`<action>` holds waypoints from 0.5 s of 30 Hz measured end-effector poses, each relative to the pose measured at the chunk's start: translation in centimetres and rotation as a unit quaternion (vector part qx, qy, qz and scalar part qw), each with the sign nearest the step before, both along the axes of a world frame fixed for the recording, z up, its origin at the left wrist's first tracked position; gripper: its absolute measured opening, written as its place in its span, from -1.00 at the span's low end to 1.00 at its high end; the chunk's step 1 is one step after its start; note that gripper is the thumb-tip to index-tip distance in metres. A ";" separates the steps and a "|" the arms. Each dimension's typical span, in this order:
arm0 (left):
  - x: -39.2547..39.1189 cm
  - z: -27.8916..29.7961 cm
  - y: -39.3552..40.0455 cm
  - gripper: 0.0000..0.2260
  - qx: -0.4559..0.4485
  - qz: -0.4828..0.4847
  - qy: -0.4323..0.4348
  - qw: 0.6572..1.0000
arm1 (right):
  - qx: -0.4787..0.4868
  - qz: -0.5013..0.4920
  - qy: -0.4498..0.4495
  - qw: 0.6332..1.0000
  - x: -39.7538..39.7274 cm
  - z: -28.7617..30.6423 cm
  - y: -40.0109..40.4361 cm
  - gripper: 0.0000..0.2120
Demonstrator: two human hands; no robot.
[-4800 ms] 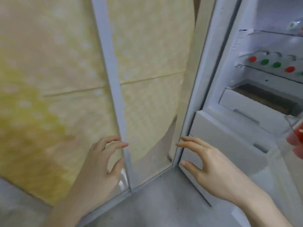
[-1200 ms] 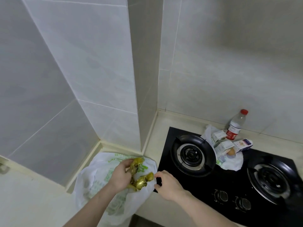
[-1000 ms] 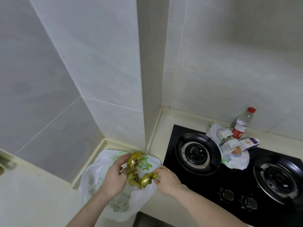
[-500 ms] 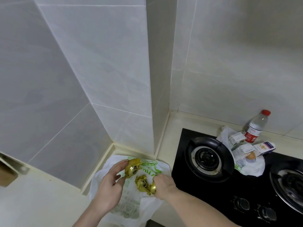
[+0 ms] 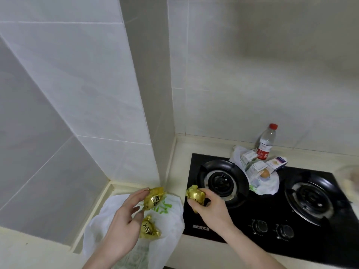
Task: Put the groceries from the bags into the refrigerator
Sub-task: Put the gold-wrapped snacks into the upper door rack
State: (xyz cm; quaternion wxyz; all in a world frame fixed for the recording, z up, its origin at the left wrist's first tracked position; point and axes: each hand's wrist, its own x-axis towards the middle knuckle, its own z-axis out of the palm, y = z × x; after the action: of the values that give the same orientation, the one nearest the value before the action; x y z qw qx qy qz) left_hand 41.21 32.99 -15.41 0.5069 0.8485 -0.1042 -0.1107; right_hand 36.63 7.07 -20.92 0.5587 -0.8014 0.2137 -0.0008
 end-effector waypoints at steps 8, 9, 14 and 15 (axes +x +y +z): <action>-1.8 3.3 -12.5 -0.39 -0.027 -0.183 -0.045 0.982 | 0.001 -0.116 -0.030 0.993 -10.0 5.6 -10.4 -0.77; -2.5 3.9 -14.3 -0.39 -0.037 -0.206 -0.046 0.977 | -0.002 -0.130 -0.031 0.991 -11.5 6.1 -11.5 -0.78; -7.3 5.8 -23.9 -0.44 -0.078 -0.289 -0.052 0.953 | -0.026 -0.221 -0.039 0.974 -21.2 8.4 -17.1 -0.78; -8.6 6.3 -25.7 -0.46 -0.086 -0.307 -0.047 0.947 | -0.027 -0.237 -0.045 0.970 -23.4 8.9 -18.2 -0.80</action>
State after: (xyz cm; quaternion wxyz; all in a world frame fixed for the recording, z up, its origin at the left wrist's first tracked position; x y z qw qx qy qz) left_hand 32.57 7.25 -9.13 0.5135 0.7329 -0.3930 -0.2115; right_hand 13.26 -11.11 -11.97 0.5295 -0.7419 0.3724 -0.1749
